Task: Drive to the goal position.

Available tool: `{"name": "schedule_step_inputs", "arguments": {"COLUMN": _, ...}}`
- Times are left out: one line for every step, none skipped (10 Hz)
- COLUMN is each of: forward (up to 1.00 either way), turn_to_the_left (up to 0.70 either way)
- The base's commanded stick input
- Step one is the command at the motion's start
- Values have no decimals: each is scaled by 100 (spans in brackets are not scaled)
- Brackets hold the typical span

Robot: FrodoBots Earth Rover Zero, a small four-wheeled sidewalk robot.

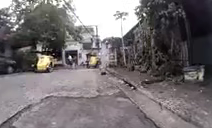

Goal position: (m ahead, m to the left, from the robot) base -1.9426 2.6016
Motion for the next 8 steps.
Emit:
{"name": "schedule_step_inputs", "arguments": {"forward": 100, "turn_to_the_left": 27}}
{"name": "schedule_step_inputs", "arguments": {"forward": 100, "turn_to_the_left": 27}}
{"name": "schedule_step_inputs", "arguments": {"forward": 100, "turn_to_the_left": 1}}
{"name": "schedule_step_inputs", "arguments": {"forward": 100, "turn_to_the_left": 0}}
{"name": "schedule_step_inputs", "arguments": {"forward": 100, "turn_to_the_left": 27}}
{"name": "schedule_step_inputs", "arguments": {"forward": 100, "turn_to_the_left": 27}}
{"name": "schedule_step_inputs", "arguments": {"forward": 100, "turn_to_the_left": 26}}
{"name": "schedule_step_inputs", "arguments": {"forward": 100, "turn_to_the_left": 5}}
